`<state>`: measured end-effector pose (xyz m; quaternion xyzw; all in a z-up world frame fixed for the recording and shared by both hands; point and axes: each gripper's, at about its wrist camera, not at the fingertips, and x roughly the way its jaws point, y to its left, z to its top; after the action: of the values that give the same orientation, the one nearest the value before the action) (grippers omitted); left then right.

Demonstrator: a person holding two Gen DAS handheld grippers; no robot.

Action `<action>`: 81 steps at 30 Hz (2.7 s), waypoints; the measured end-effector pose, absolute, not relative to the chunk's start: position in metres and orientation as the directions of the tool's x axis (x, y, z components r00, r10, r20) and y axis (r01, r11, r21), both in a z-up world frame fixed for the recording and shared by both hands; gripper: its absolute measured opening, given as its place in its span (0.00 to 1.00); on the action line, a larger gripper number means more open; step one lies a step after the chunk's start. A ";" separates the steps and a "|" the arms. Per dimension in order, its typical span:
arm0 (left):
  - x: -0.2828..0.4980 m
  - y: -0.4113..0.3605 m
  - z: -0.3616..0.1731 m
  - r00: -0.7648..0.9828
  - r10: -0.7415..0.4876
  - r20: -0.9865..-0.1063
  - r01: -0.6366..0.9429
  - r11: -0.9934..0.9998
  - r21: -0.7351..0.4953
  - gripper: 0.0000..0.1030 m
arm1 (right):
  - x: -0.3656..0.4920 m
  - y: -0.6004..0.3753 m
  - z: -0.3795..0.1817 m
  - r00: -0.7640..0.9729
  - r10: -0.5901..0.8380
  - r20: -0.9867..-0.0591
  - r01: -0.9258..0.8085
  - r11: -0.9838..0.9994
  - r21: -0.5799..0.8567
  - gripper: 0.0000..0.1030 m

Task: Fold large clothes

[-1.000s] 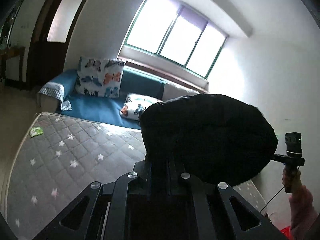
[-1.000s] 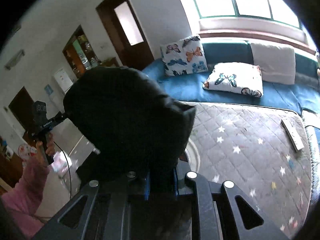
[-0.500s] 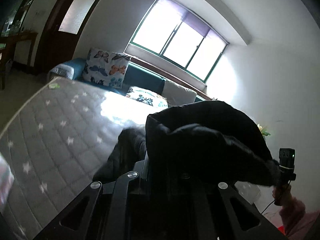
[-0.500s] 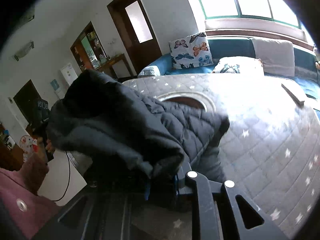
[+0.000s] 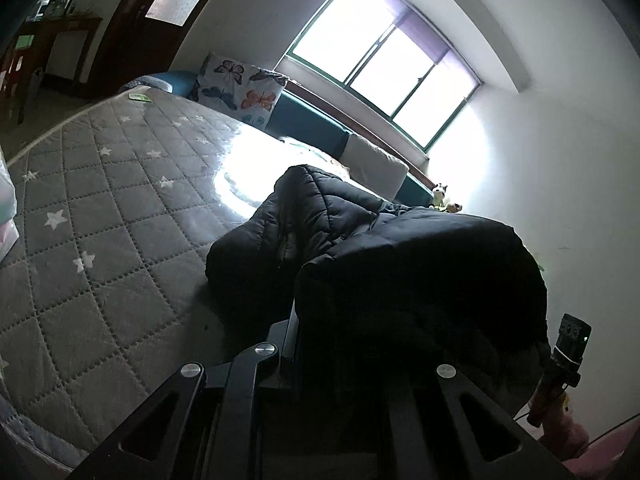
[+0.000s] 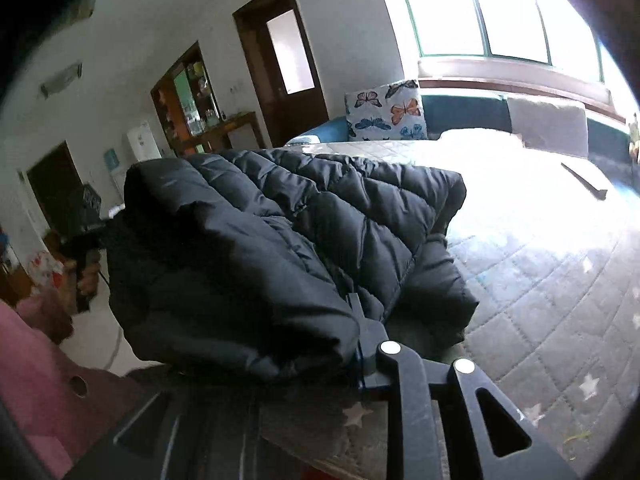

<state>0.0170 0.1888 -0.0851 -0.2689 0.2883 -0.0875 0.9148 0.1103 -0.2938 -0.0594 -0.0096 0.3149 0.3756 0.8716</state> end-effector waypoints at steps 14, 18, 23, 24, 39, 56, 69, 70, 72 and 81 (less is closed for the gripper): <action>0.029 0.210 -0.080 0.789 -0.285 -0.544 -0.057 0.848 -0.526 0.14 | 0.087 -0.313 -0.011 0.532 0.483 -0.696 -0.619 0.782 0.070 0.53; 0.025 0.221 -0.060 0.791 -0.259 -0.555 -0.069 0.863 -0.500 0.14 | 0.108 -0.295 0.020 0.520 0.516 -0.681 -0.619 0.777 0.116 0.53; 0.029 0.219 0.001 0.810 -0.230 -0.539 -0.029 0.903 -0.429 0.14 | 0.158 -0.247 0.045 0.435 0.558 -0.707 -0.617 0.756 0.217 0.53; 0.035 0.216 0.016 0.813 -0.240 -0.531 -0.006 0.908 -0.420 0.14 | 0.167 -0.236 0.046 0.423 0.555 -0.716 -0.610 0.759 0.228 0.53; 0.233 0.142 0.079 0.585 -0.449 -0.676 0.168 0.882 -0.440 0.15 | 0.297 -0.074 -0.019 0.206 0.398 -0.894 -0.513 0.822 0.248 0.53; 0.242 0.065 -0.028 0.400 -0.418 -0.816 0.268 0.904 -0.333 0.14 | 0.236 -0.076 -0.057 0.199 0.326 -0.924 -0.606 0.782 0.146 0.53; 0.181 0.084 -0.094 0.406 -0.450 -0.795 0.260 0.891 -0.372 0.14 | 0.169 -0.109 -0.057 0.189 0.344 -0.920 -0.655 0.742 0.143 0.53; 0.177 0.084 -0.096 0.417 -0.445 -0.793 0.262 0.894 -0.364 0.14 | 0.164 -0.113 -0.054 0.182 0.347 -0.920 -0.660 0.737 0.147 0.53; 0.173 0.084 -0.098 0.425 -0.444 -0.789 0.267 0.894 -0.359 0.14 | 0.157 -0.123 -0.045 0.178 0.375 -0.910 -0.659 0.732 0.173 0.53; 0.157 0.096 -0.109 0.432 -0.469 -0.771 0.251 0.883 -0.396 0.14 | 0.154 -0.200 -0.028 0.237 0.330 -0.914 -0.550 0.821 0.154 0.53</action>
<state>0.1566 0.0959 -0.1092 -0.1114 0.4880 -0.2146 0.8387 0.1535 -0.1999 -0.0284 -0.1002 0.5495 0.2819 0.7801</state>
